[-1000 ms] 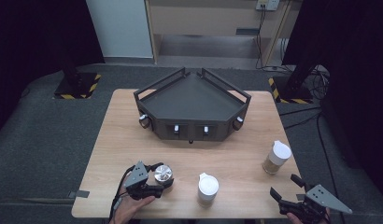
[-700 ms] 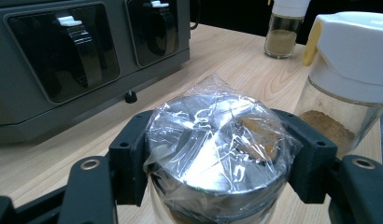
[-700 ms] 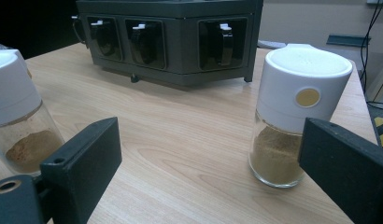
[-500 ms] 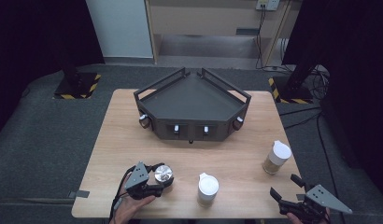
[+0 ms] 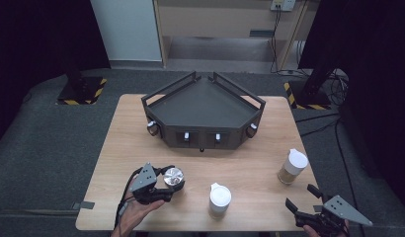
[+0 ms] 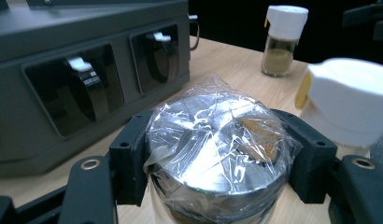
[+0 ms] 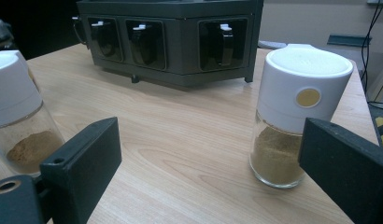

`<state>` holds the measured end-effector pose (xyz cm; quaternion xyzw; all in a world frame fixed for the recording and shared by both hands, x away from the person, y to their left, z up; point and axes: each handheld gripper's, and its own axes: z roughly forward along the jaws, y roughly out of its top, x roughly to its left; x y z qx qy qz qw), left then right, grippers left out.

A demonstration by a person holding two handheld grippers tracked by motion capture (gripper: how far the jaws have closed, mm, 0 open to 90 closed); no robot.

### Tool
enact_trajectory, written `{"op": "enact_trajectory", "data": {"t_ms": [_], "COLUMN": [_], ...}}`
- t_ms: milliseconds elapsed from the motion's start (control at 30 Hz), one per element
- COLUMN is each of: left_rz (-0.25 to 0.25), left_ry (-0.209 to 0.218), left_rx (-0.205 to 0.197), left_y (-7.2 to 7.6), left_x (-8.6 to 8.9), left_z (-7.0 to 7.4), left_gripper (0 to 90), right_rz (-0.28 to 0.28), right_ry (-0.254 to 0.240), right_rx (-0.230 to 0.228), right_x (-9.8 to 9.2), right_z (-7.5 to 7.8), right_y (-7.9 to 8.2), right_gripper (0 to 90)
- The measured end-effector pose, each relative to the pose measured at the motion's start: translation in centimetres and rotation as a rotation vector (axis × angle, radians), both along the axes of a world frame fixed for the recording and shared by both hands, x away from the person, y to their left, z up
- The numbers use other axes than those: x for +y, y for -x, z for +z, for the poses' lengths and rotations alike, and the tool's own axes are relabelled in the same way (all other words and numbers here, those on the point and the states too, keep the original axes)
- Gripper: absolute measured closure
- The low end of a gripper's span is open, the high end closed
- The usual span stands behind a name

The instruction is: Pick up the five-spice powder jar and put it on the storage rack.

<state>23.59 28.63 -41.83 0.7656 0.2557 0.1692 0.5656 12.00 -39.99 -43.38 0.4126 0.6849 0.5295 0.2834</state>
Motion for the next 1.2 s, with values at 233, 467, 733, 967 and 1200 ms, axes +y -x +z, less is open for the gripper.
{"op": "enact_trajectory", "data": {"t_ms": [233, 467, 733, 967, 1200], "left_rz": [0.011, 0.027, 0.047, 0.062, 0.07], "left_ry": [0.015, 0.023, 0.005, 0.006, 0.005], "left_rx": [0.006, 0.018, 0.013, 0.009, 0.0], "left_y": [-1.0, -2.0, -3.0, -3.9, -4.7], "left_x": [-0.1, -0.1, -0.5, -0.8, -1.2], "left_z": [1.7, 3.5, 5.7, 7.2, 8.5], "left_gripper": [33.5, 33.5, 33.5, 33.5, 33.5], "right_rz": [0.003, 0.0, -0.007, -0.005, -0.005], "right_ry": [-0.001, -0.007, -0.018, -0.024, -0.022], "right_rx": [0.004, 0.005, 0.005, 0.001, -0.002], "right_x": [0.0, -0.1, -0.2, -0.2, -0.2], "right_z": [0.0, 0.0, -0.1, -0.2, -0.2], "right_y": [-0.1, -0.1, 0.0, 0.0, 0.0], "right_gripper": [6.0, 5.3, 3.9, 1.9, 1.4]}}
